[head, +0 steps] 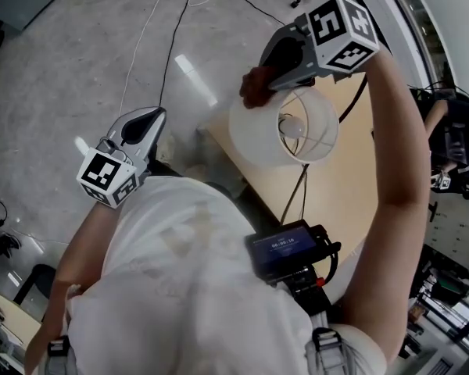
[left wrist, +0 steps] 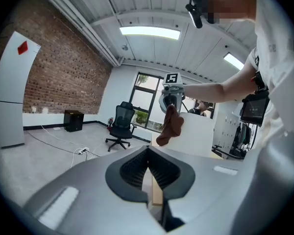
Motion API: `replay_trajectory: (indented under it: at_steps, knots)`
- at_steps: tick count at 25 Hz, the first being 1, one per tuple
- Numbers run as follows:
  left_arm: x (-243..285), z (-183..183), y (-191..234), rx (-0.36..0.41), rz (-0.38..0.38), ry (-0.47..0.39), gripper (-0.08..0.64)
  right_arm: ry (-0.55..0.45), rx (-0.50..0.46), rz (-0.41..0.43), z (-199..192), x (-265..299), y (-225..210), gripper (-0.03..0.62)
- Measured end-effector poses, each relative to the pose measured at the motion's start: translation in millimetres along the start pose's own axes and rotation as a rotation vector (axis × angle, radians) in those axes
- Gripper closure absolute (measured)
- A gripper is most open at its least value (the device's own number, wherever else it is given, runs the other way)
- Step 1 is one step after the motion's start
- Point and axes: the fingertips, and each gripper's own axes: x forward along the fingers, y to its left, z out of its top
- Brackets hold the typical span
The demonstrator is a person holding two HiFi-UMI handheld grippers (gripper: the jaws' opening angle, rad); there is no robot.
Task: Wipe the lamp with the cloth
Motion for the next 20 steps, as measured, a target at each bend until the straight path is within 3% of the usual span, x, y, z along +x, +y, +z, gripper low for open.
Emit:
replay_trajectory:
  at_steps: [5, 10, 15, 20]
  knots:
    - [-20, 4, 14, -0.024, 0.044, -0.011, 0.558, 0.16, -0.025, -0.032, -8, 35, -35, 0.48]
    - [-22, -1, 13, -0.027, 0.046, -0.013, 0.558, 0.211, -0.045, -0.22, -26, 49, -73, 0.48]
    - [-13, -5, 10, -0.009, 0.013, -0.002, 0.558, 0.091, -0.043, -0.365, -18, 16, -65, 0.48]
    - [-2, -1, -8, 0.029, -0.044, 0.011, 0.558, -0.033, -0.093, -0.573, 13, -43, -16, 0.479]
